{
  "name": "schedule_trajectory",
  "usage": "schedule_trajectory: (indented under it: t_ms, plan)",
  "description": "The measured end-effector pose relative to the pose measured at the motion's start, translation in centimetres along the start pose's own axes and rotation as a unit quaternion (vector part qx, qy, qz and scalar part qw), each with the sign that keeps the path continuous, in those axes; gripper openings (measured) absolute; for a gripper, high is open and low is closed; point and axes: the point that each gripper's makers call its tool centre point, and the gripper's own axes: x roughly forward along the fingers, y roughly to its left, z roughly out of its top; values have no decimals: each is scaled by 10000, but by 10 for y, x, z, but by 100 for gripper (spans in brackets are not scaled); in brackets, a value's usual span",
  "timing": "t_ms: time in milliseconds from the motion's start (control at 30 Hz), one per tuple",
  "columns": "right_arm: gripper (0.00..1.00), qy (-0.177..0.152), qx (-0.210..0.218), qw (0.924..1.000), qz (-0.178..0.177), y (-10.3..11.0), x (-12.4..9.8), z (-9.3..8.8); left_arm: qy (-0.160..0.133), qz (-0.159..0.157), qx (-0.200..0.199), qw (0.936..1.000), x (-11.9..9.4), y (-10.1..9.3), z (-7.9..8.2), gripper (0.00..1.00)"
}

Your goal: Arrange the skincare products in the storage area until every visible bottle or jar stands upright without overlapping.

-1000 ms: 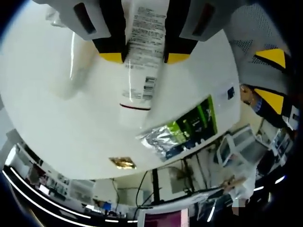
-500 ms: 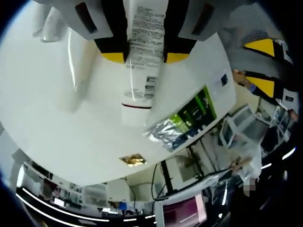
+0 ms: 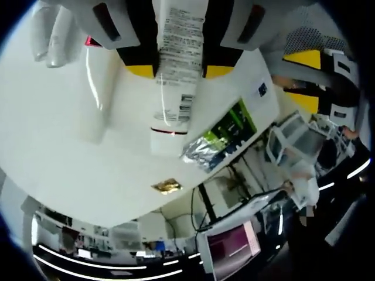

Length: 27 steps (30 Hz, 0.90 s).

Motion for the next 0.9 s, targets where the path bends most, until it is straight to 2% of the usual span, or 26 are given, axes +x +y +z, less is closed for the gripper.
schedule_trajectory:
  t_ms: [233, 433, 900]
  plan:
    - [24, -111, 124, 9997, 191, 3, -2, 4, 10, 70, -58, 10000, 0, 3, 0, 15]
    - [24, -355, 254, 9984, 369, 4, -9, 12, 105, 73, -70, 9999, 1, 3, -3, 16]
    - [24, -824, 676, 9905, 866, 12, -43, 20, 616, 64, -38, 9981, 4, 1, -20, 23]
